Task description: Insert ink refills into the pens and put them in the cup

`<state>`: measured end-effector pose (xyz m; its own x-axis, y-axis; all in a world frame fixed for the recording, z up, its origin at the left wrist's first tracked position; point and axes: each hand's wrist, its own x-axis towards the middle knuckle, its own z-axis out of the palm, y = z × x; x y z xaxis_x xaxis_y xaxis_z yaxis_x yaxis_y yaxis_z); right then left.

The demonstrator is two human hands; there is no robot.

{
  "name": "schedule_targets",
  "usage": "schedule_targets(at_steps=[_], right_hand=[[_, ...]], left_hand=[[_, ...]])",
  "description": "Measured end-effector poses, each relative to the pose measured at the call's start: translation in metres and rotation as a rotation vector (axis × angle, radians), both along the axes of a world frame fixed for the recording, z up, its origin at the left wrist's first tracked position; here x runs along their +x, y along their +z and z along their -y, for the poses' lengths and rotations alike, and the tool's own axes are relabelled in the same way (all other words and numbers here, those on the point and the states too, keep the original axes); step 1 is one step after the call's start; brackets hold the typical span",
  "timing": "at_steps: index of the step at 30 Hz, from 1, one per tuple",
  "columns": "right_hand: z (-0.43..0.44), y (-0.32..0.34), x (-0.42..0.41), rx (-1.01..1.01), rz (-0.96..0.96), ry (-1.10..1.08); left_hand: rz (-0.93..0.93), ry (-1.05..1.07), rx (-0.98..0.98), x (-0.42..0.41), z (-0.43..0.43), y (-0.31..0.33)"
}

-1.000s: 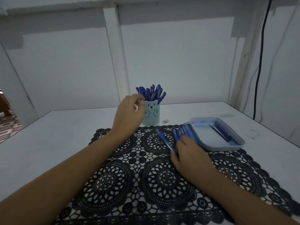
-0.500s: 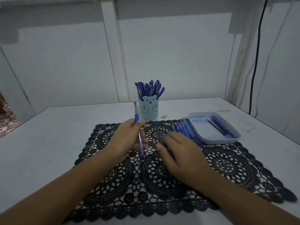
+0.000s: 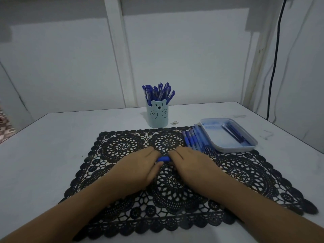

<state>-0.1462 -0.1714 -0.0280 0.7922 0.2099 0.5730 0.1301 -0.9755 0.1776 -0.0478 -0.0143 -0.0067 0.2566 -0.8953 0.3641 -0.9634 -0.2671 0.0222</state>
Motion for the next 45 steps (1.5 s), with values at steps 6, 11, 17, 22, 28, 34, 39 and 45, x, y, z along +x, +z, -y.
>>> schedule_targets(at_steps=[6,11,17,22,28,34,39,45], right_hand=[[0.001,0.008,-0.007,0.003,-0.086,0.039],[0.004,0.011,-0.011,0.051,-0.095,-0.020],[0.008,0.013,-0.009,0.265,-0.112,-0.218],[0.013,0.011,-0.010,0.351,-0.204,-0.241],[0.001,0.017,-0.010,0.560,-0.197,-0.081],[0.000,0.024,-0.013,0.741,-0.252,0.105],[0.000,0.025,-0.016,0.762,-0.275,0.050],[0.001,0.025,-0.016,0.684,-0.273,0.032]], left_hand=[[0.176,-0.093,-0.052,0.006,-0.004,-0.005],[0.212,-0.093,-0.065,0.005,-0.007,-0.006],[0.032,0.038,-0.177,0.009,-0.009,-0.010],[0.015,0.067,-0.169,0.006,-0.009,-0.008],[0.029,0.020,-0.175,0.004,-0.008,-0.009],[-0.065,-0.022,-0.161,0.004,-0.010,-0.009],[0.024,-0.040,-0.149,0.001,-0.010,-0.007],[0.043,-0.050,-0.148,0.001,-0.010,-0.006]])
